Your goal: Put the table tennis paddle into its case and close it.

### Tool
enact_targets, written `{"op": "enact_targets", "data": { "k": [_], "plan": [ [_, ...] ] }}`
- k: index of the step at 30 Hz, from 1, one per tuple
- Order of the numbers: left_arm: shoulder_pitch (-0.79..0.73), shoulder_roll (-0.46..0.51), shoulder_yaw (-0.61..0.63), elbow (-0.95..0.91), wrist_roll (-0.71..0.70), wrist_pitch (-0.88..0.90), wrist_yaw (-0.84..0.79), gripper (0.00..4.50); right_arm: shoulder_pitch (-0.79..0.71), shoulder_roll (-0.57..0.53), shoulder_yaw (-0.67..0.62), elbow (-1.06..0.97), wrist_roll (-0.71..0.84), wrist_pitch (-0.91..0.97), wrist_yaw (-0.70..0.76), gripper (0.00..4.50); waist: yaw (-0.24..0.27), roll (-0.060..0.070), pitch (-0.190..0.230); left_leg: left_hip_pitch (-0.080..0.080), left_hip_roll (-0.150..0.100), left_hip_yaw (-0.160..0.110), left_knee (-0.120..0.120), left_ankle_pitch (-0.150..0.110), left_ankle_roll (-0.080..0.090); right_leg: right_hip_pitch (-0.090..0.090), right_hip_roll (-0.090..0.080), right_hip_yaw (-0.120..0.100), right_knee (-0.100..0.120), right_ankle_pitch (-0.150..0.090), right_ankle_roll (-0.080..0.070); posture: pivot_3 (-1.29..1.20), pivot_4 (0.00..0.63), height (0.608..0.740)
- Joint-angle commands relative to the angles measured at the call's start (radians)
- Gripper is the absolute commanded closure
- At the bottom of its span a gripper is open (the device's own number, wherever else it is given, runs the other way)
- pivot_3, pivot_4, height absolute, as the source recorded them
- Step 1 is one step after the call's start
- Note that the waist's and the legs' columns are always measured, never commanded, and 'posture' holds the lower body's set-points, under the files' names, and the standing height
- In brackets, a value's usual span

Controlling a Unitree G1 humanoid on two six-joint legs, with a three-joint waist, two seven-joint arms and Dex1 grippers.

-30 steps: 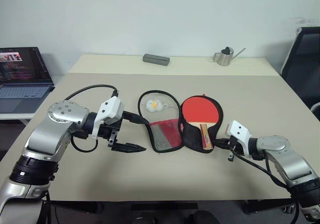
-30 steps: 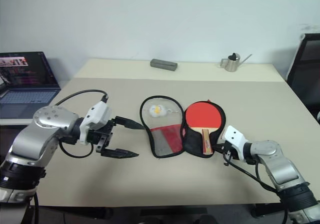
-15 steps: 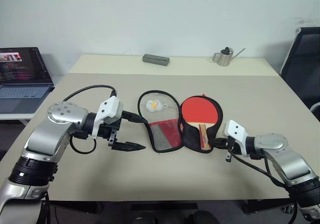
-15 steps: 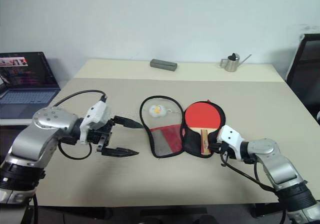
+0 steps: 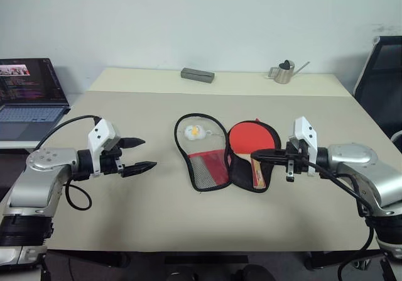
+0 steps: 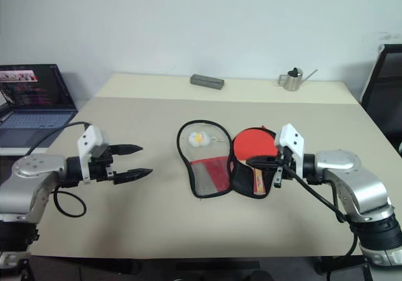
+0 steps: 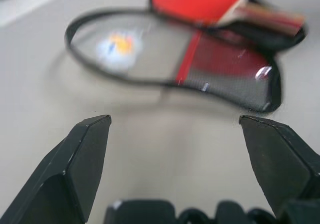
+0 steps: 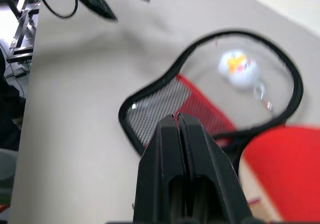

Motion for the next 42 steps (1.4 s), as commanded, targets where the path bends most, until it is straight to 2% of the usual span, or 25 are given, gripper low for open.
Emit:
{"op": "enact_targets", "data": {
  "k": [1, 5, 8, 14, 24, 32, 42],
  "plan": [
    [-0.016, 0.012, -0.045, 0.041, 0.101, -0.131, 0.016, 0.0, -0.054, 0.009, 0.016, 0.026, -0.002, -0.028, 0.027, 4.46, 0.001, 0.0, 0.0, 0.0, 0.0, 0.0, 0.0, 0.0, 0.0, 0.0, 0.0, 0.0, 0.0, 0.0, 0.0, 0.0, 0.15, 0.74],
    [-0.069, -0.033, -0.063, 0.084, 0.104, -0.133, 0.019, 0.0, -0.089, 0.017, 0.037, 0.073, -0.029, -0.065, 0.042, 4.46, 0.006, -0.001, -0.001, -0.001, -0.001, 0.0, 0.0, 0.0, 0.0, 0.0, -0.002, -0.001, -0.001, 0.0, 0.0, 0.0, 0.15, 0.74],
    [-0.16, -0.091, -0.115, 0.229, 0.175, -0.203, 0.065, 0.0, -0.107, 0.03, 0.046, 0.1, -0.043, -0.086, 0.045, 4.46, 0.007, -0.001, -0.001, -0.003, -0.001, 0.0, 0.0, 0.0, 0.0, -0.002, -0.001, -0.001, 0.0, 0.003, -0.004, 0.0, 0.15, 0.74],
    [-0.318, -0.213, -0.175, 0.479, 0.262, -0.305, 0.124, 0.0, -0.102, 0.042, 0.049, 0.095, -0.047, -0.089, 0.038, 4.46, 0.004, -0.007, -0.005, -0.003, -0.002, 0.001, 0.001, 0.001, -0.001, -0.001, 0.001, -0.002, 0.0, 0.004, -0.001, 0.0, 0.15, 0.74],
    [-0.48, -0.385, -0.21, 0.774, 0.319, -0.429, 0.184, 0.0, -0.065, 0.035, 0.024, 0.053, -0.034, -0.067, 0.001, 4.46, -0.002, -0.008, -0.005, -0.004, -0.002, 0.001, 0.001, 0.001, -0.001, 0.0, 0.003, -0.003, 0.001, 0.005, 0.004, 0.0, 0.15, 0.74],
    [-0.516, -0.461, -0.207, 0.778, 0.313, -0.468, 0.155, 0.0, -0.027, 0.018, -0.007, 0.026, -0.025, -0.058, -0.024, 4.46, -0.002, -0.008, -0.005, -0.005, -0.003, 0.001, 0.004, 0.001, -0.001, 0.001, 0.003, -0.003, 0.001, 0.005, 0.006, 0.0, 0.15, 0.74],
    [-0.581, -0.512, -0.193, 0.654, 0.242, -0.431, 0.057, 0.0, 0.079, -0.103, -0.121, -0.018, 0.017, -0.025, 0.0, 4.46, 0.0, -0.007, -0.005, -0.008, -0.003, 0.0, 0.008, 0.001, -0.001, 0.002, 0.003, -0.004, 0.001, 0.006, 0.009, 0.0, 0.15, 0.74]
  ]
}}
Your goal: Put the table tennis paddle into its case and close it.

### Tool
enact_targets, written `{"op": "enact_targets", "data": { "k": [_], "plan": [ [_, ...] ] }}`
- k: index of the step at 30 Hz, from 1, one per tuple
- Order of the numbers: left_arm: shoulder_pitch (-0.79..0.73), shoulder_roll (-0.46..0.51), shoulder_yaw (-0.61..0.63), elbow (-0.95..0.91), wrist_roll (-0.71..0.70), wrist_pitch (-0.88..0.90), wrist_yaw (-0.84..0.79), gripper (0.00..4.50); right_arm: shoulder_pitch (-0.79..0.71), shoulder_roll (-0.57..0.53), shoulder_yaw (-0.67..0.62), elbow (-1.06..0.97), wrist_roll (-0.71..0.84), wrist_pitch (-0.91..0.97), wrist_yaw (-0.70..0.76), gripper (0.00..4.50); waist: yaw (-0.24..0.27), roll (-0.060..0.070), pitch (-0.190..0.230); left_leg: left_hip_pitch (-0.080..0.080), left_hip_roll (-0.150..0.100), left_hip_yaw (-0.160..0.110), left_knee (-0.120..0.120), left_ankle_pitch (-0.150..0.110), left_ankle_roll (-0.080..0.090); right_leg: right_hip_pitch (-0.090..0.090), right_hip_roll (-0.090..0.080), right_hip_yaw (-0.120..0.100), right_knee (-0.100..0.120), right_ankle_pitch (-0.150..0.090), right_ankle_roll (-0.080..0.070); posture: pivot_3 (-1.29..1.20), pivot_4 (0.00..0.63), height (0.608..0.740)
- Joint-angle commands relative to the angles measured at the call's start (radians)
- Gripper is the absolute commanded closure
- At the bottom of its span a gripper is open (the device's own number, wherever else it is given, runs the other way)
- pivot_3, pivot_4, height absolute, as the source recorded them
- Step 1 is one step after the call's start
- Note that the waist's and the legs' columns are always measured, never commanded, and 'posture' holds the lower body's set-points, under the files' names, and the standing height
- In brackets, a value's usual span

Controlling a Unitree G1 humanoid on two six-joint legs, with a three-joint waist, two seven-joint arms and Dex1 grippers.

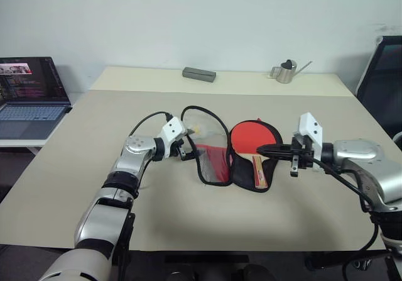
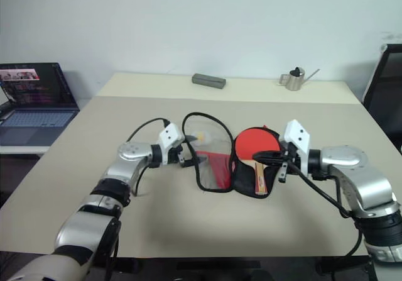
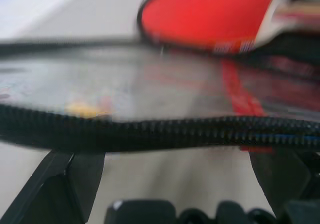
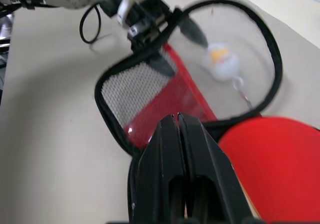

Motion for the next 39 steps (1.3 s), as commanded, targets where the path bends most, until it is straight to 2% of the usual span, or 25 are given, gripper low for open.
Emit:
{"op": "enact_targets", "data": {
  "k": [1, 16, 23, 27, 32, 35, 39],
  "plan": [
    [-0.062, -0.013, 0.017, -0.028, -0.026, -0.003, -0.021, 0.0, 0.024, -0.039, -0.076, -0.04, 0.032, 0.01, 0.003, 4.46, 0.0, 0.0, 0.0, 0.0, 0.0, 0.0, 0.0, 0.0, 0.0, 0.0, 0.0, 0.0, 0.0, 0.0, 0.0, 0.0, 0.15, 0.74],
    [-0.214, -0.25, -0.038, 0.245, 0.049, -0.079, -0.005, 0.0, 0.17, -0.147, -0.271, -0.156, 0.141, 0.104, -0.01, 4.46, 0.001, 0.001, 0.0, 0.0, 0.0, 0.001, 0.004, 0.0, 0.0, 0.002, 0.001, 0.0, 0.0, 0.001, 0.002, 0.0, 0.15, 0.74],
    [-0.242, -0.3, -0.023, 0.277, 0.06, -0.098, 0.027, 0.0, 0.176, -0.153, -0.287, -0.163, 0.159, 0.117, -0.052, 4.46, 0.0, 0.001, 0.0, 0.0, 0.0, 0.002, 0.005, 0.0, 0.0, 0.003, 0.001, 0.0, 0.0, 0.001, 0.003, 0.0, 0.15, 0.74],
    [-0.233, -0.255, 0.014, 0.199, 0.007, -0.078, -0.04, 0.0, 0.172, -0.145, -0.25, -0.142, 0.144, 0.138, -0.092, 4.46, -0.001, 0.001, 0.0, 0.0, 0.0, 0.002, 0.005, 0.0, 0.0, 0.003, 0.001, 0.0, 0.0, 0.001, 0.003, 0.0, 0.15, 0.74],
    [-0.121, -0.119, 0.04, -0.119, -0.11, 0.091, -0.229, 0.0, 0.136, -0.115, -0.232, -0.09, 0.173, 0.225, -0.158, 4.46, -0.008, 0.004, 0.0, 0.0, 0.001, 0.003, 0.004, 0.0, 0.0, 0.002, 0.001, 0.002, 0.0, 0.001, 0.002, 0.0, 0.15, 0.74],
    [-0.024, -0.01, 0.04, -0.356, -0.173, 0.25, -0.303, 0.0, 0.123, -0.104, -0.196, -0.053, 0.142, 0.214, -0.171, 3.87, -0.007, 0.006, 0.0, 0.0, 0.001, 0.003, 0.004, 0.0, 0.0, 0.002, 0.001, 0.002, 0.0, 0.001, 0.002, 0.0, 0.15, 0.74],
    [0.071, 0.118, 0.043, -0.554, -0.209, 0.364, -0.346, 0.0, 0.1, -0.088, -0.143, -0.015, 0.125, 0.218, -0.178, 2.52, -0.005, 0.006, 0.0, 0.0, 0.001, 0.003, 0.005, 0.0, 0.0, 0.002, 0.001, 0.002, 0.0, 0.001, 0.002, 0.0, 0.15, 0.74]
  ]
}}
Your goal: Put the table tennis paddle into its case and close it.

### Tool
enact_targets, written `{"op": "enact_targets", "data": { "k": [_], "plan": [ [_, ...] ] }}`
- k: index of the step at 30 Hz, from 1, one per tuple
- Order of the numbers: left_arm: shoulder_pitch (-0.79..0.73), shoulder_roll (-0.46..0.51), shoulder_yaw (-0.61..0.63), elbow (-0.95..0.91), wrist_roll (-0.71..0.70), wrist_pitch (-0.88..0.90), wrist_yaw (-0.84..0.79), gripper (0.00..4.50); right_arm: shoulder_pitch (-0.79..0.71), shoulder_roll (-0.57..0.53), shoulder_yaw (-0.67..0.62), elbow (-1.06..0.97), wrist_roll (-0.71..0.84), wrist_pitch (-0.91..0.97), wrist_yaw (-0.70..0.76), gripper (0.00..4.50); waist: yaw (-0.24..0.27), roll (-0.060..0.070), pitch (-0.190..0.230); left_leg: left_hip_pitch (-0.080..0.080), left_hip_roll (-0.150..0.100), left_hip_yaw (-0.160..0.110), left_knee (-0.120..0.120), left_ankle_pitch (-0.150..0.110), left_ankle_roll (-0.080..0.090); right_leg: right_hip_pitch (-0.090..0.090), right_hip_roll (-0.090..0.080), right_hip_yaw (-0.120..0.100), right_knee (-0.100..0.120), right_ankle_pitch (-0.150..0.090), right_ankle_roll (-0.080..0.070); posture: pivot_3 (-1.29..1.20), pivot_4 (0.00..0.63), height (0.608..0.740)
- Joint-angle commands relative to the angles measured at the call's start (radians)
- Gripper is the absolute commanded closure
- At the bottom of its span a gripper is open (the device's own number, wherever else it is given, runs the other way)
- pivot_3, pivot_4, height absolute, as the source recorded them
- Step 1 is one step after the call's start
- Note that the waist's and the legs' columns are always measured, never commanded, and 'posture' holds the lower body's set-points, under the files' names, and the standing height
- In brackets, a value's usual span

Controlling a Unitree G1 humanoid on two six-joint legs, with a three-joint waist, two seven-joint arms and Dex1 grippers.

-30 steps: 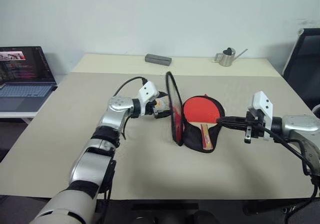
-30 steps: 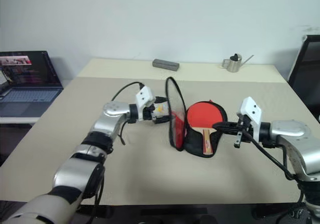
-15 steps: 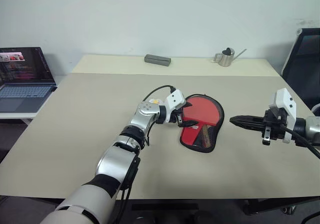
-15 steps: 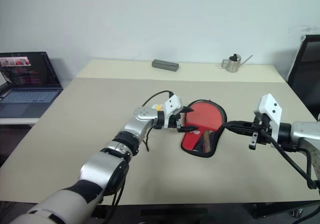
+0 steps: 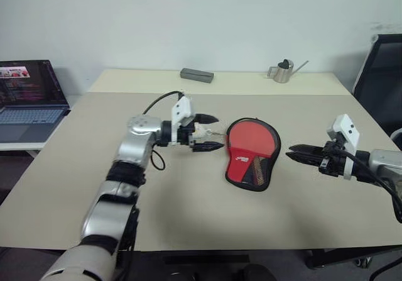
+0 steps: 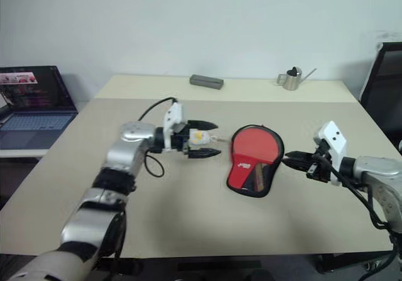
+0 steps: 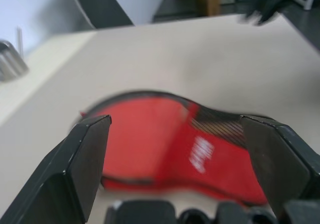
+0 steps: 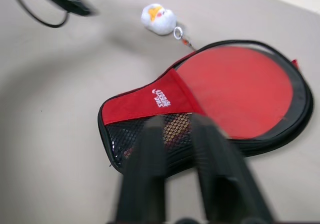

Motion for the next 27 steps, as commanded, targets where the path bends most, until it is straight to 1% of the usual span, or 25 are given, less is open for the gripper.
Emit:
{"op": "enact_targets", "data": {
  "k": [1, 4, 7, 8, 11, 12, 17, 22, 27],
  "plan": [
    [0.039, 0.088, 0.02, -0.19, -0.063, 0.094, -0.041, 0.0, -0.033, 0.017, 0.029, 0.026, -0.023, -0.005, -0.013, 2.14, 0.001, 0.0, 0.0, 0.0, 0.0, 0.0, 0.0, 0.0, 0.0, 0.0, 0.0, 0.0, 0.0, 0.0, 0.0, 0.0, 0.15, 0.74],
    [0.067, 0.152, 0.051, -0.272, -0.099, 0.152, -0.022, 0.0, -0.066, 0.057, 0.064, 0.08, -0.044, 0.02, -0.054, 1.21, 0.004, 0.001, 0.001, 0.0, 0.0, -0.001, 0.0, 0.0, 0.0, 0.0, -0.001, 0.0, 0.0, 0.0, 0.0, 0.0, 0.15, 0.74],
    [0.081, 0.194, 0.079, -0.342, -0.148, 0.218, -0.008, 0.0, -0.103, 0.109, 0.085, 0.157, -0.064, 0.082, -0.121, 0.1, 0.005, 0.001, 0.001, 0.0, 0.0, -0.002, 0.0, 0.0, 0.0, -0.002, -0.001, 0.0, -0.001, 0.0, -0.001, 0.0, 0.15, 0.74],
    [0.089, 0.206, 0.084, -0.373, -0.171, 0.244, -0.013, 0.0, -0.112, 0.124, 0.089, 0.178, -0.07, 0.1, -0.139, 0.02, 0.005, 0.001, 0.001, 0.0, 0.0, -0.002, 0.0, 0.0, 0.0, -0.002, -0.001, 0.001, -0.001, -0.001, -0.001, 0.0, 0.15, 0.74],
    [0.11, 0.245, 0.093, -0.449, -0.223, 0.315, -0.023, 0.0, -0.141, 0.19, 0.081, 0.253, -0.078, 0.155, -0.211, 0.02, 0.002, 0.001, 0.001, 0.0, 0.0, -0.002, 0.0, 0.0, 0.0, -0.001, -0.001, 0.001, 0.0, 0.0, -0.003, 0.0, 0.15, 0.74],
    [0.116, 0.257, 0.09, -0.458, -0.226, 0.32, -0.024, 0.0, -0.148, 0.204, 0.078, 0.272, -0.082, 0.162, -0.223, 0.02, 0.002, 0.002, 0.001, 0.0, 0.0, -0.002, 0.0, 0.0, 0.0, -0.001, -0.002, 0.001, 0.0, 0.002, -0.006, 0.0, 0.15, 0.74],
    [0.12, 0.298, 0.099, -0.452, -0.237, 0.326, -0.006, 0.0, -0.2, 0.292, 0.038, 0.376, -0.095, 0.2, -0.313, 0.02, 0.002, 0.003, 0.001, 0.0, 0.0, 0.0, 0.0, 0.0, 0.0, -0.001, 0.0, 0.001, 0.0, 0.001, -0.007, 0.0, 0.15, 0.74],
    [0.115, 0.306, 0.103, -0.441, -0.241, 0.324, 0.01, 0.0, -0.217, 0.351, 0.014, 0.41, -0.092, 0.216, -0.356, 0.02, 0.001, 0.003, 0.001, 0.0, 0.0, 0.0, 0.0, 0.0, 0.0, -0.002, 0.001, 0.001, 0.0, 0.001, -0.007, 0.0, 0.15, 0.74],
    [0.12, 0.315, 0.097, -0.431, -0.235, 0.312, 0.014, 0.0, -0.226, 0.368, 0.044, 0.464, -0.127, 0.189, -0.356, 0.02, 0.0, 0.003, 0.001, 0.0, 0.0, 0.0, 0.0, 0.0, 0.0, -0.002, 0.001, 0.001, 0.0, 0.001, -0.007, 0.0, 0.15, 0.74]
  ]
}}
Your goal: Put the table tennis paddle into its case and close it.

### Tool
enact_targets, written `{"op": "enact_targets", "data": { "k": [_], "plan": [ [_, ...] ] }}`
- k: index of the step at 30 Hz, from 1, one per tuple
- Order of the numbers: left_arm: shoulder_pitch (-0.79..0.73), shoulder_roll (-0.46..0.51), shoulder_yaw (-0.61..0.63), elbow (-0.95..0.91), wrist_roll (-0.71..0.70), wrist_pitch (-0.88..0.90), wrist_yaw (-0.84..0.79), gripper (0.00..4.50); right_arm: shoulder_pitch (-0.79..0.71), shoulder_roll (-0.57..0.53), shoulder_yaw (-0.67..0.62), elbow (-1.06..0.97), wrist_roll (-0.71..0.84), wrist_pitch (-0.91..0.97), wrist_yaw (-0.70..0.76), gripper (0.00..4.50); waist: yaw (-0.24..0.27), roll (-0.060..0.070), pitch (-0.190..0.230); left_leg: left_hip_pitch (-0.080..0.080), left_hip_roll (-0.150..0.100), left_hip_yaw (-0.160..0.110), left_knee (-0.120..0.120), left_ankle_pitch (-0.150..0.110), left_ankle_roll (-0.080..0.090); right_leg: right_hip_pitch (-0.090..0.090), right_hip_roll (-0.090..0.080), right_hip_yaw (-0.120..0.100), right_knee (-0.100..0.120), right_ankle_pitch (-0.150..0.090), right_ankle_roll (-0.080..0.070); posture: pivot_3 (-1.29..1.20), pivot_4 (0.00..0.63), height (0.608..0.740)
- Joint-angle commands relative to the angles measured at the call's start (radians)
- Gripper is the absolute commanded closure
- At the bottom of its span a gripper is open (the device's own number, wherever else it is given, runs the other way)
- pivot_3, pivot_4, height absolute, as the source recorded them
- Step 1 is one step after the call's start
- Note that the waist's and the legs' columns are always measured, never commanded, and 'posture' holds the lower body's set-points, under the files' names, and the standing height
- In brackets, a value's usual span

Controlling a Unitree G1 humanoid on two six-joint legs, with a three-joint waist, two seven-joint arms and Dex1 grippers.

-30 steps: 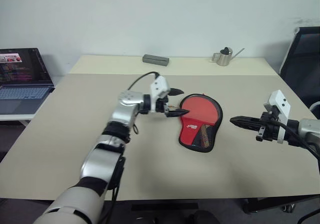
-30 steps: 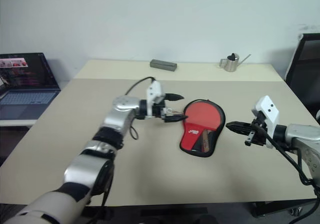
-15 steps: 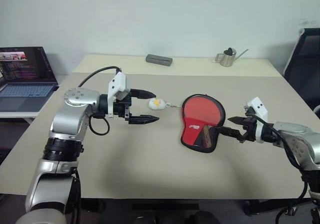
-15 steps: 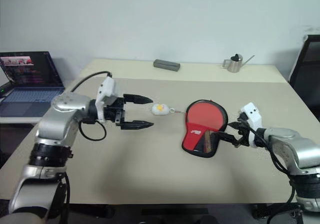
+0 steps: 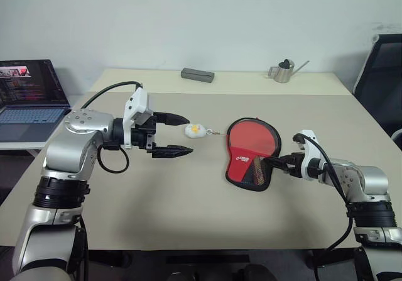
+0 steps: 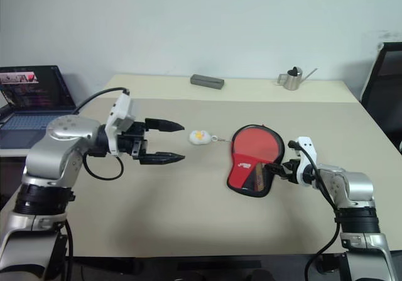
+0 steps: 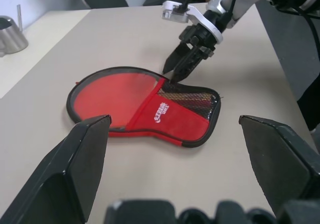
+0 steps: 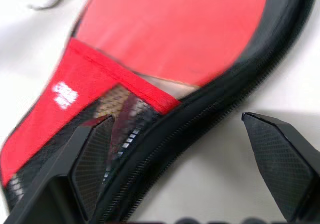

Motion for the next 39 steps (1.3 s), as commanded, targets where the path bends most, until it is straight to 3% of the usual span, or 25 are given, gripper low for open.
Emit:
{"op": "enact_targets", "data": {
  "k": [1, 21, 24, 35, 39],
  "plan": [
    [-0.011, 0.018, 0.023, -0.009, -0.01, -0.018, 0.004, 0.0, -0.024, 0.008, -0.004, 0.012, -0.016, -0.023, 0.001, 0.02, -0.001, 0.0, 0.0, 0.0, 0.0, 0.0, 0.0, 0.0, 0.0, 0.0, 0.0, 0.0, 0.0, 0.0, 0.0, 0.0, 0.15, 0.74],
    [0.0, 0.019, 0.021, 0.014, -0.001, -0.046, 0.012, 0.0, -0.065, 0.114, 0.011, 0.009, -0.016, -0.021, 0.013, 0.02, -0.027, 0.0, 0.0, 0.001, 0.001, 0.0, 0.0, 0.0, 0.0, 0.0, 0.001, 0.001, 0.0, 0.0, 0.0, 0.0, 0.15, 0.74],
    [0.003, 0.02, 0.021, 0.017, 0.001, -0.05, 0.013, 0.0, -0.068, 0.12, 0.008, 0.018, -0.024, -0.02, -0.002, 0.63, -0.027, 0.0, 0.0, 0.001, 0.001, 0.0, 0.0, 0.0, 0.0, -0.001, 0.001, 0.001, 0.0, 0.0, 0.0, 0.0, 0.15, 0.74],
    [0.019, 0.038, 0.026, 0.024, 0.009, -0.063, 0.016, 0.0, -0.07, 0.132, -0.015, 0.036, -0.034, -0.015, -0.051, 4.33, -0.028, 0.0, 0.0, 0.002, 0.001, 0.001, 0.0, 0.0, 0.0, -0.001, 0.001, 0.001, 0.0, 0.0, 0.0, 0.0, 0.15, 0.74],
    [0.047, 0.061, 0.026, 0.008, 0.007, -0.071, 0.008, 0.0, -0.068, 0.137, -0.031, 0.035, -0.027, 0.007, -0.073, 4.47, -0.027, 0.0, 0.0, 0.002, 0.001, 0.0, 0.0, 0.0, 0.0, -0.002, 0.001, 0.001, 0.0, 0.0, 0.0, 0.0, 0.15, 0.74]
  ]
}}
